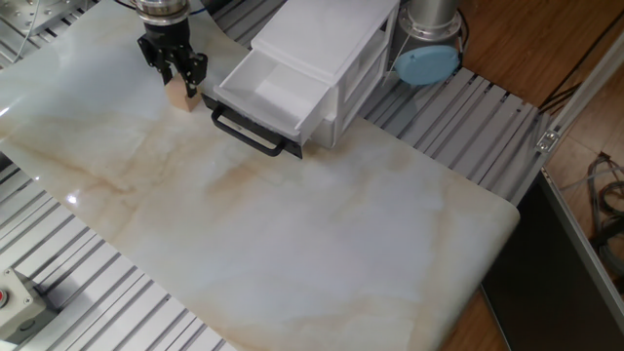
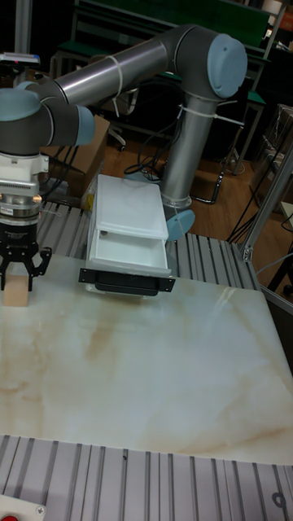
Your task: Put things in the drawer
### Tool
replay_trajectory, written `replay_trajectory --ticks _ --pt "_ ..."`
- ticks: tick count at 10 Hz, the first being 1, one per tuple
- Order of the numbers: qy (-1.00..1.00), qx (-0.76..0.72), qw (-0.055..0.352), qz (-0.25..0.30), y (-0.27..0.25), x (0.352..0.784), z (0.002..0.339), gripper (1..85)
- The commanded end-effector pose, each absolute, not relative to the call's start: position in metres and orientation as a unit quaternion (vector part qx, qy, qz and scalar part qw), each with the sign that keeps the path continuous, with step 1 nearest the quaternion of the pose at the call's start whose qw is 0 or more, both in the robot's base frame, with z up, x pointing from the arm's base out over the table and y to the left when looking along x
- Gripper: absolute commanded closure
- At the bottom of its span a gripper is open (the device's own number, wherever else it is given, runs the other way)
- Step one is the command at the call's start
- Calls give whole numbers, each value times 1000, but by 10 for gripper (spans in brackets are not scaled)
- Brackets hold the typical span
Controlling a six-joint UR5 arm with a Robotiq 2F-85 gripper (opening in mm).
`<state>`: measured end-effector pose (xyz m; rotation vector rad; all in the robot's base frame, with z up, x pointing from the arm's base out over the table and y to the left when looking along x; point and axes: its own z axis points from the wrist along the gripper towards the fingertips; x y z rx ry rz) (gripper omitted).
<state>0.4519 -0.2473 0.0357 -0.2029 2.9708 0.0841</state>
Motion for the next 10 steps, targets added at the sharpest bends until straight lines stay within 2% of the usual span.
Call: replay_trajectory --ticks 1,3,8,10 --pt "995 -30 97 19 -253 463 43 847" --pt "995 -26 99 6 -259 475 54 847" --pt "997 -21 77 -17 -262 498 139 847" --pt "997 -15 68 -16 -249 498 161 847"
